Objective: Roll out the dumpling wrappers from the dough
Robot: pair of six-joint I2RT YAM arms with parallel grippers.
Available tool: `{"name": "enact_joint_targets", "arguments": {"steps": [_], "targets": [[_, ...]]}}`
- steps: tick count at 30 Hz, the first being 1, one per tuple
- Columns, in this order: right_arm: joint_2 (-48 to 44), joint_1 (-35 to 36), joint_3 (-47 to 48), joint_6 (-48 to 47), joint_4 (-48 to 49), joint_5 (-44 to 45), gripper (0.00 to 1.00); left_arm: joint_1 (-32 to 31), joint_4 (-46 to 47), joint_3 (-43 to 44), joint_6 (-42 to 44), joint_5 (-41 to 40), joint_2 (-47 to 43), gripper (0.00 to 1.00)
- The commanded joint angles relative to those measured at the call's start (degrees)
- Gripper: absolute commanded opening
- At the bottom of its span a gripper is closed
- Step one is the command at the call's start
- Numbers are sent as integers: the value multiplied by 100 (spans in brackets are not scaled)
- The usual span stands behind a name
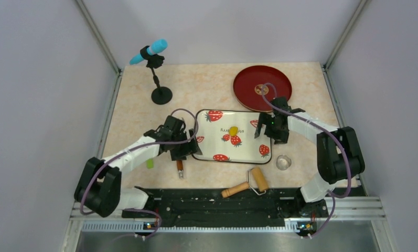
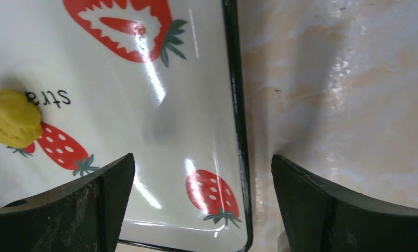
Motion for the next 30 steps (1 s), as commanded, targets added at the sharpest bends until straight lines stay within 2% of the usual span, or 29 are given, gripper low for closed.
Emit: {"name": "enact_joint_targets", "arguments": {"steps": [1,5,10,14,19,25,30], "targets": [[-475,30,-68,-90,-245,742,99,-556,-688,186,16,-752,-801,83],[-891,1,-61,-143,-415,807,99,-1113,-555,176,25,-556,-1216,81],[-1469,-128,-145,-200,-557,448,99,-2005,53,167,52,-416,-1209,80],[-2002,-219,-212,-221,-763,160,99,-2760,548,318,171,-358,-726,78],[-2675,-324,-484,-185,-1086,-112,99,-3443,798,942,203,-315,350,77],[-3708,-356,-914,-18,-1437,-411,99,-3533,1330,1431,-206,-134,1332,73],[-4127,-360,-931,108,-1663,-505,99,-3507,1810,1536,-497,156,1871,66]]}}
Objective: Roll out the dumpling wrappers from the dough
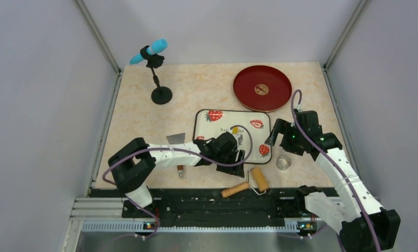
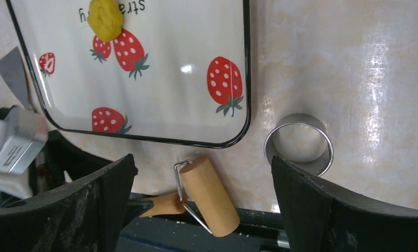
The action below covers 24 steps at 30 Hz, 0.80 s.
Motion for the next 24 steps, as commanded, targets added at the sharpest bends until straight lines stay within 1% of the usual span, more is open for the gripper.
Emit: {"name": "enact_joint_targets", "arguments": {"steps": [1,4,8,12,17,21,24], "targets": [[-316,-51,-10,146,-218,-211,99,17,825,232,-397,415,409,65],[-400,-46,-110,142,-274,-230,99,21,1175,201,-545,609,645,63],[-456,-48,-156,163,-286,-273,99,23,1252,323,-575,737,915,57],[-467,-47,-76,180,-291,-306,99,18,1248,519,-586,838,1196,49],[-433,-51,39,161,-286,-322,99,33,1210,647,-591,818,1441,32],[-422,-47,98,173,-280,-322,99,26,1199,690,-584,772,1544,24],[-405,-50,132,144,-287,-322,99,34,1220,706,-608,808,1548,8]]}}
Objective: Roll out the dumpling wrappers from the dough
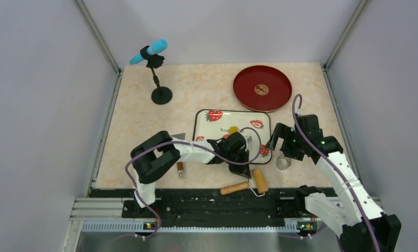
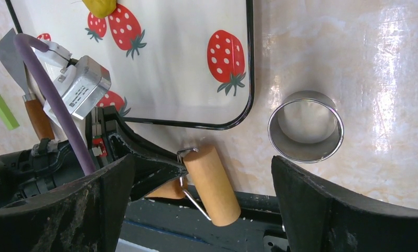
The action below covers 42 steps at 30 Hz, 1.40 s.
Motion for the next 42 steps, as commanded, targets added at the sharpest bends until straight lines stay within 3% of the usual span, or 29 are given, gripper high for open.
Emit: {"name": "enact_joint_targets", "arguments": {"steps": [1,11,17,23,27,35,42], "targets": [[-53,-48,309,-7,11,-55,99,12,147,136,33,-12,75,2],[-113,-46,687,-120,-141,6,99,235,1297,-292,-659,213,-844,0],[-213,-44,1004,-140,-189,-97,99,773,2141,-769,-1434,188,-1558,0],[-487,-42,923,119,151,-622,99,1575,2465,-1482,-2106,-480,-2620,0],[-685,63,384,771,1125,-1292,99,1993,2186,-1835,-2438,-1382,-3476,0],[-213,1810,-362,2048,3349,-1068,98,2107,1637,-2275,-2914,-3540,-4919,0],[1140,3316,149,2093,5228,-941,97,2210,1704,-2619,-3257,-3606,-5417,0]]}}
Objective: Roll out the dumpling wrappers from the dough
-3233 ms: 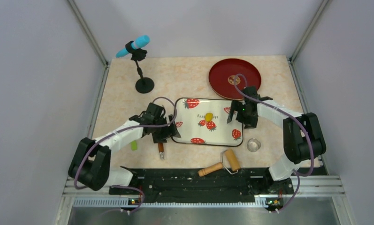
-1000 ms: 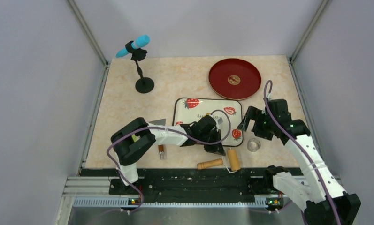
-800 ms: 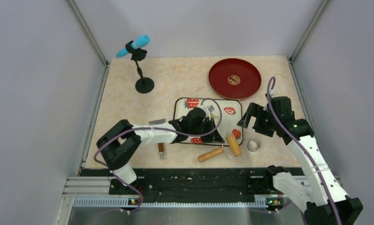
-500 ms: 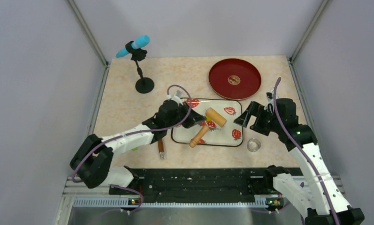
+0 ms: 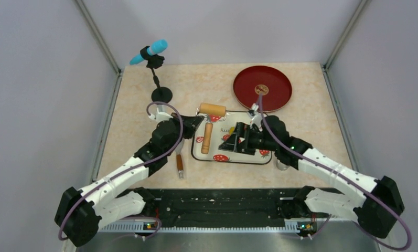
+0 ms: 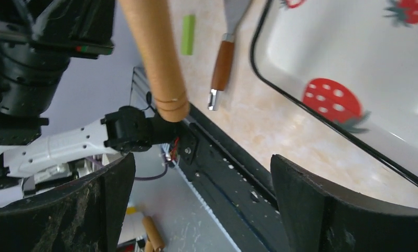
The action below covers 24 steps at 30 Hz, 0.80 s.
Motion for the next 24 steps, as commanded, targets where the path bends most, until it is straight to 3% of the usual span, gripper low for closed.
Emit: {"name": "enact_joint_targets", "arguments": {"steps": [1,6,13,24], "targets": [[722,665,647,69,1699,108,97,46,318,-119,-396,-293,-299,0],[1591,820,1105,-59,1806,146,94,86,306,-211,-470,-307,-577,0],[2128,941,1165,-173,2210,286,88,108,539,-361,-799,-315,-735,0],[2362,1224,1009,-195,3020,321,61,114,354,-403,-985,-477,-934,0]]}}
